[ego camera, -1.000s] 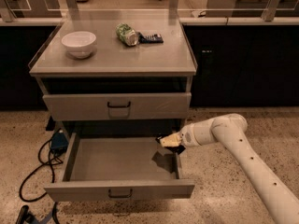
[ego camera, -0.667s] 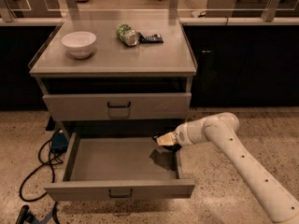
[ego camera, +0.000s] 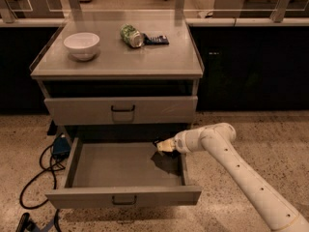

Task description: Place rxbar chocolate into middle drawer

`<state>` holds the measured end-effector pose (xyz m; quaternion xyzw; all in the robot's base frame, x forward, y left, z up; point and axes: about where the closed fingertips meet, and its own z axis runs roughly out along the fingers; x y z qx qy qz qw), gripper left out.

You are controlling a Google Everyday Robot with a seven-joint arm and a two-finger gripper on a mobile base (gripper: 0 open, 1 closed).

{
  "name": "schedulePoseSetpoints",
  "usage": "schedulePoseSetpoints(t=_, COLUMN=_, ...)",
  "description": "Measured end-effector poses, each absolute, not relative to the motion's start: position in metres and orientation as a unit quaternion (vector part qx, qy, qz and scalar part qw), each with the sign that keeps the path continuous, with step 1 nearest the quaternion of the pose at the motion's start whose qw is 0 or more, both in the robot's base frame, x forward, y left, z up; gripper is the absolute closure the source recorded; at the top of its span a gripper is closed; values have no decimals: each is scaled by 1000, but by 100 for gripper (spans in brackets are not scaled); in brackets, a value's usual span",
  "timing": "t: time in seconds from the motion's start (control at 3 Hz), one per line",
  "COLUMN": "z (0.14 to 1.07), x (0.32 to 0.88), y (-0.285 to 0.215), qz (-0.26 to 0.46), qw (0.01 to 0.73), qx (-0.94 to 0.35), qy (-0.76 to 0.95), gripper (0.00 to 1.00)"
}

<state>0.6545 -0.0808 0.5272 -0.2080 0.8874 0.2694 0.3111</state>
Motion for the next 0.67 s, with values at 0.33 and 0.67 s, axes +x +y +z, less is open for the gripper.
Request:
schedulePoseSetpoints(t=0.33, z=512, x=653, y=-70, qz=277, qw=310, qx=-208, qy=886, gripper=100)
schedulePoseSetpoints(t=0.67, z=476, x=655, y=-44, qz=275, qw=303, qx=-194, qy=892, gripper=100)
